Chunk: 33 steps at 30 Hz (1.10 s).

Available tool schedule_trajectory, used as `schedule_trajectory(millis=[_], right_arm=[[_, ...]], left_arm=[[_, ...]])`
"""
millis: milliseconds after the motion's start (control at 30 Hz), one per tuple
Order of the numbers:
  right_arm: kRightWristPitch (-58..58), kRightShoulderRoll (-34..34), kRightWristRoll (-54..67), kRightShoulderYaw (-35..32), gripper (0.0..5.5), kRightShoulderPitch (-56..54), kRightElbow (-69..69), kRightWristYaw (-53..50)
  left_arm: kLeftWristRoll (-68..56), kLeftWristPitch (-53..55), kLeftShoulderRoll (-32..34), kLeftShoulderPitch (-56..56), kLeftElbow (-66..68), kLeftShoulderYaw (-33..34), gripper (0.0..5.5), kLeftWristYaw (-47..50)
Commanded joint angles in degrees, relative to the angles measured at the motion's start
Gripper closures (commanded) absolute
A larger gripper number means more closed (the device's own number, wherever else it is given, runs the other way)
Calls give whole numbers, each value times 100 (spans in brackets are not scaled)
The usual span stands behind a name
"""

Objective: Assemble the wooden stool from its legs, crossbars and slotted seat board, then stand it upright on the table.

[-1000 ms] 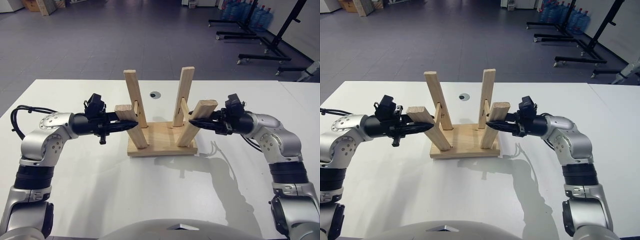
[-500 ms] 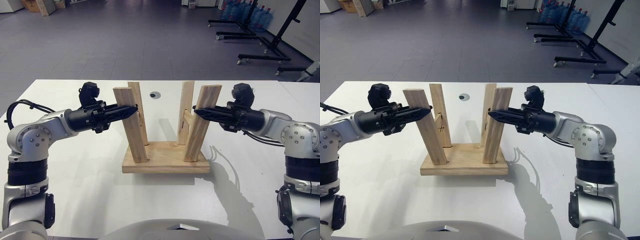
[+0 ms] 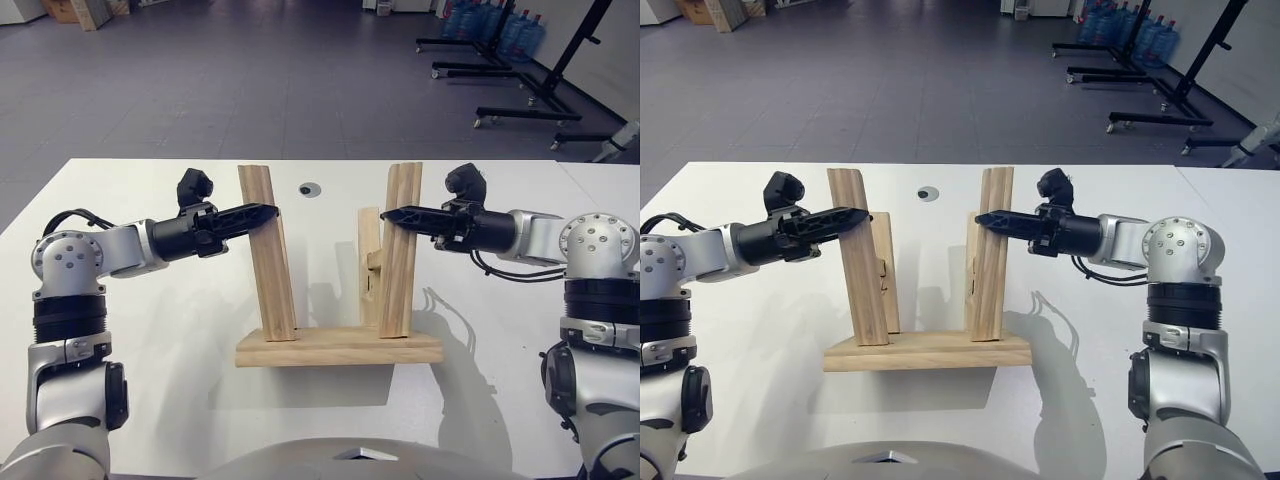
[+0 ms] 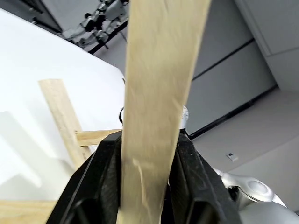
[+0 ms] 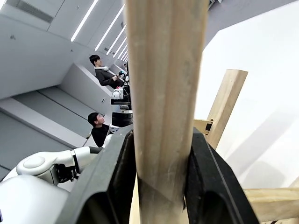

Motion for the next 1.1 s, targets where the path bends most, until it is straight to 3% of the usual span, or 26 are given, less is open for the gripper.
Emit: schedule_trajectory(millis=[33, 467, 567, 1100], right_arm=[[-144, 277, -263, 80, 412, 99, 141, -168], [-868, 599, -1232, 487, 412, -58, 1746, 7], [-1001, 622, -1343, 514, 346, -97, 1935, 114], [-923, 733, -1328, -33, 52, -438, 2007, 285]], left_arm=[[409, 0, -169, -99, 227, -161, 415, 204], [1162, -322, -606, -111, 543, 115, 415, 390], [1388, -361, -684, -143, 682, 110, 415, 436], [1653, -292, -969, -456, 964, 594, 165, 388]])
